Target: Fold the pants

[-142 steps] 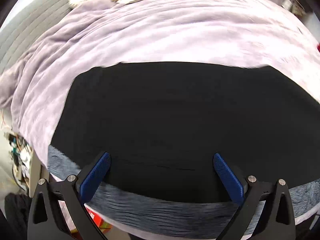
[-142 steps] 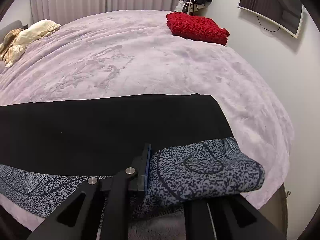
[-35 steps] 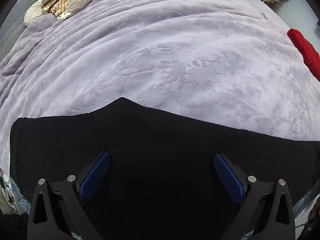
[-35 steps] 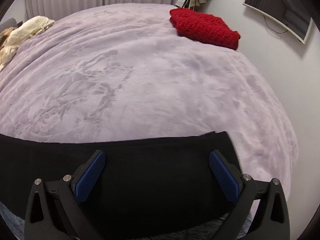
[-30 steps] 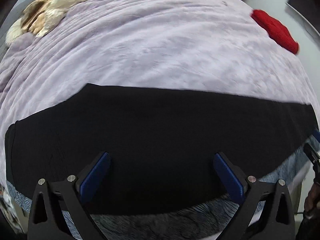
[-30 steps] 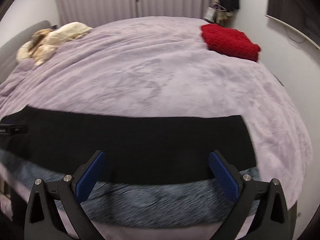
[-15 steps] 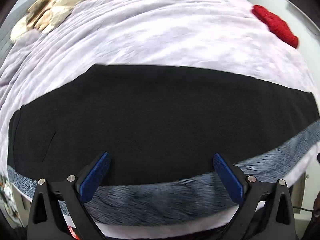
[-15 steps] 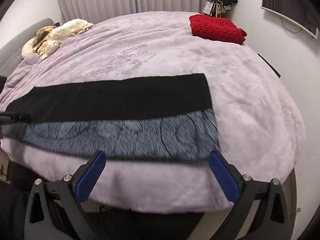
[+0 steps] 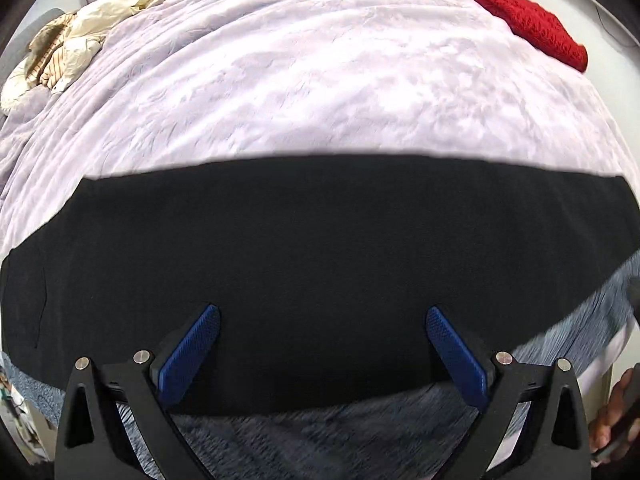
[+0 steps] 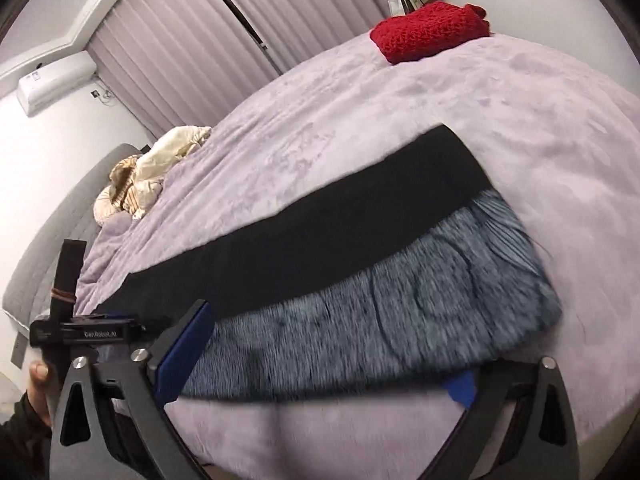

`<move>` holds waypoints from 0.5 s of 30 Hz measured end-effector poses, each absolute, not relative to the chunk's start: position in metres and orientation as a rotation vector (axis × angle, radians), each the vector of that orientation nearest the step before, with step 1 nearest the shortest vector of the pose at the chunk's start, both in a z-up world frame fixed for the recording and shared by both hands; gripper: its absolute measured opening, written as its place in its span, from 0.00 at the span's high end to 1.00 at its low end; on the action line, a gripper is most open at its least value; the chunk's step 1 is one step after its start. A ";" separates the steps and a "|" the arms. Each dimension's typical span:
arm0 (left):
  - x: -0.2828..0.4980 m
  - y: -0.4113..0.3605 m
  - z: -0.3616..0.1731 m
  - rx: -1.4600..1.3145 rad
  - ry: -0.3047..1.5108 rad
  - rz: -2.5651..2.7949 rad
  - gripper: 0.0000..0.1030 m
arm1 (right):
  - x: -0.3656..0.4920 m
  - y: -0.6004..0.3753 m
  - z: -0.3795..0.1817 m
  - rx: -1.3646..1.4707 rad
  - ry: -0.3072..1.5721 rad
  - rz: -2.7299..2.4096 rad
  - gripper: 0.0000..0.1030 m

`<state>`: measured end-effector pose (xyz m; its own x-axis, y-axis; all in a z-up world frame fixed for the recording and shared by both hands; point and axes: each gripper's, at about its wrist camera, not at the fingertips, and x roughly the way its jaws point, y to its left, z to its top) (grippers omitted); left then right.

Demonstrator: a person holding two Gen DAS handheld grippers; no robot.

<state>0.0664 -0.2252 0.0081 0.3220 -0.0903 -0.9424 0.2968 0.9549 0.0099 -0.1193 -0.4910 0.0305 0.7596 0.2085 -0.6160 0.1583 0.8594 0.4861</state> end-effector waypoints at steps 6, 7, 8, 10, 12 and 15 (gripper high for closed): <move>0.088 -0.244 0.010 0.185 1.218 -0.207 0.00 | -0.087 -0.502 0.019 0.578 0.777 0.039 0.65; 0.092 -0.247 0.006 0.189 1.230 -0.197 0.00 | -0.087 -0.500 0.019 0.566 0.780 0.037 0.66; 0.092 -0.249 0.001 0.199 1.241 -0.190 0.00 | -0.088 -0.497 0.019 0.542 0.784 0.032 0.66; 0.086 -0.251 0.000 0.227 1.231 -0.180 0.00 | -0.087 -0.490 0.020 0.497 0.790 0.009 0.66; 0.071 -0.254 0.001 0.232 1.262 -0.167 0.00 | -0.085 -0.485 0.020 0.458 0.801 -0.013 0.66; 0.050 -0.255 0.006 0.265 1.294 -0.203 0.00 | -0.084 -0.483 0.018 0.439 0.810 -0.023 0.66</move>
<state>0.0497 -0.2547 0.0055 0.2624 -0.0004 -0.9650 0.2950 0.9522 0.0798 -0.0836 -0.4826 0.0183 0.6943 0.1454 -0.7048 0.1856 0.9101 0.3706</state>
